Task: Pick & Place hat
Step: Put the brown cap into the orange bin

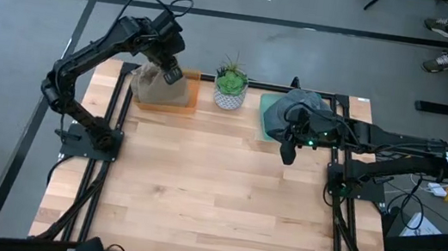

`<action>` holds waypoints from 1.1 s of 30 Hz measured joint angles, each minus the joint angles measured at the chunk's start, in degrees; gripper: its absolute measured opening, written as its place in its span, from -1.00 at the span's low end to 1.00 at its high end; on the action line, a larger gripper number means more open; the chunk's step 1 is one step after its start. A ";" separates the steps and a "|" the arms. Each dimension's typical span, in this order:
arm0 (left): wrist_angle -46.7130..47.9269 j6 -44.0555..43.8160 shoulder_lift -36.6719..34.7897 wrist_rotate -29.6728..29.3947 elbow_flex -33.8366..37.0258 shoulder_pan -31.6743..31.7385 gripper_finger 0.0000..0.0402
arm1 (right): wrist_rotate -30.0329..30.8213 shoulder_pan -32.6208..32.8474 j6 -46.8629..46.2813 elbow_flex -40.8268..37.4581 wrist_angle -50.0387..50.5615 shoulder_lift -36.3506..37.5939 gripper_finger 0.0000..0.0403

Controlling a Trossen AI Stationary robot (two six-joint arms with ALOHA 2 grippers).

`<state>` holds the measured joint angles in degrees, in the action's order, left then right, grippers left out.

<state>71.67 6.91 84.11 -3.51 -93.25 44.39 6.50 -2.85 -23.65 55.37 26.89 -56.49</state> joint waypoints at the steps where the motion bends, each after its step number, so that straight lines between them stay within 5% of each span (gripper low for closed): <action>1: -0.85 -0.78 0.22 0.01 0.00 -0.07 -0.91 | 0.00 0.01 -0.01 0.00 0.00 0.00 -0.98; 15: -1.48 -5.70 7.56 -1.94 0.00 -0.08 -0.91 | 0.00 0.00 -1.36 0.00 -0.02 0.00 -0.98; 33: 2.37 -6.69 4.74 -6.93 0.02 0.11 -0.91 | 0.01 0.00 -0.35 0.00 -0.02 -0.02 -0.98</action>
<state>74.04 0.22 88.86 -10.45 -93.23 44.50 6.51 -2.85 -24.00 55.37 26.87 -56.51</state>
